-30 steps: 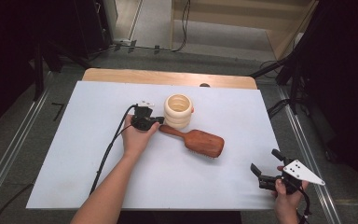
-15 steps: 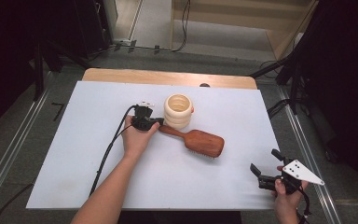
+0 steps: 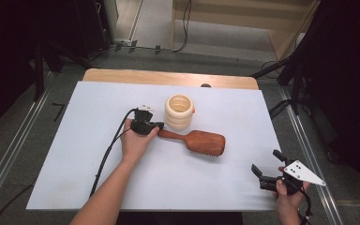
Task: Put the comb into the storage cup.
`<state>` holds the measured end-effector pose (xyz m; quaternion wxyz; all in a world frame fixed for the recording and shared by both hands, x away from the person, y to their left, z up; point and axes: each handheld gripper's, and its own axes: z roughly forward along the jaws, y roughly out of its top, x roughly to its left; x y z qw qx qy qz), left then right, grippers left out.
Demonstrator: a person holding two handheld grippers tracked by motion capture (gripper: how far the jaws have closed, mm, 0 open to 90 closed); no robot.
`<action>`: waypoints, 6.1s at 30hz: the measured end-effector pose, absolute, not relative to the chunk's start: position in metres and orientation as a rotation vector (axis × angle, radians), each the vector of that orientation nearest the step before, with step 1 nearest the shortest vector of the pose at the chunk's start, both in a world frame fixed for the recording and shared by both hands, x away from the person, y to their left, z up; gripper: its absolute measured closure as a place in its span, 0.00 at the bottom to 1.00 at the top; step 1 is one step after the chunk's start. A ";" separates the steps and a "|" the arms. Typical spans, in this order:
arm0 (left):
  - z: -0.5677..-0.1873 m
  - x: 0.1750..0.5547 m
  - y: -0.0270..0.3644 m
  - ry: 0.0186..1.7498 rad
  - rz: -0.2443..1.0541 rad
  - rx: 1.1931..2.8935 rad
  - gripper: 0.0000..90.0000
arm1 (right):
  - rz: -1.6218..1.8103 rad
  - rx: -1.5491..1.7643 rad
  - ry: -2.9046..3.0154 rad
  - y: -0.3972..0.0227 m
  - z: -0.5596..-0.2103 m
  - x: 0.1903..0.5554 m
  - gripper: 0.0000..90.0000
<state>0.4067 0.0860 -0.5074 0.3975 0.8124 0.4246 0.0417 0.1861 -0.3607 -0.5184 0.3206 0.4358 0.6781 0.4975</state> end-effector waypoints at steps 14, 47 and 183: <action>-0.505 0.391 0.086 0.980 0.082 2.134 1.00 | 1.301 1.143 1.785 -0.360 -0.518 0.186 0.00; -0.472 0.368 0.070 0.601 0.085 2.352 0.71 | 1.299 1.141 1.788 -0.359 -0.519 0.187 0.00; -0.471 0.355 0.030 0.243 0.105 2.262 0.80 | 1.410 1.205 1.907 -0.309 -0.485 0.198 0.00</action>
